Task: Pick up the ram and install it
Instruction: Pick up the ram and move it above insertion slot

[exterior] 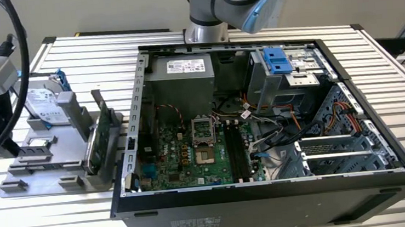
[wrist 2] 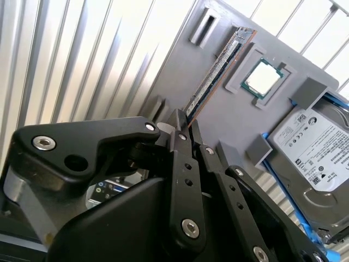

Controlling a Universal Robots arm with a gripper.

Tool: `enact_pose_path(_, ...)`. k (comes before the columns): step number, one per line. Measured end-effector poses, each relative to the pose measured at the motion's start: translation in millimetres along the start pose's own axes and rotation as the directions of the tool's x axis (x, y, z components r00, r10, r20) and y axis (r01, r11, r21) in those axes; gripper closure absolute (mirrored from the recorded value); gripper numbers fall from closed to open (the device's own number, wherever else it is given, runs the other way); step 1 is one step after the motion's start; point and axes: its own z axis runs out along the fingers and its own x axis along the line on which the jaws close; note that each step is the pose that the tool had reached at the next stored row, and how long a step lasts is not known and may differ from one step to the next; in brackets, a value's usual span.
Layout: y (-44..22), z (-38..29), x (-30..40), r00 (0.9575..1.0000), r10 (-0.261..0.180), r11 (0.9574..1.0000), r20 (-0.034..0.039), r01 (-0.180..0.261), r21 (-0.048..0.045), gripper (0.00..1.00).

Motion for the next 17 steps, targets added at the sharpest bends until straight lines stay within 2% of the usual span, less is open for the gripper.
enact_pose_path(17, 0.1, -12.0, 0.0, 1.0000, 0.000, 1.0000, 0.0001, 0.000, 0.0001, 1.00)
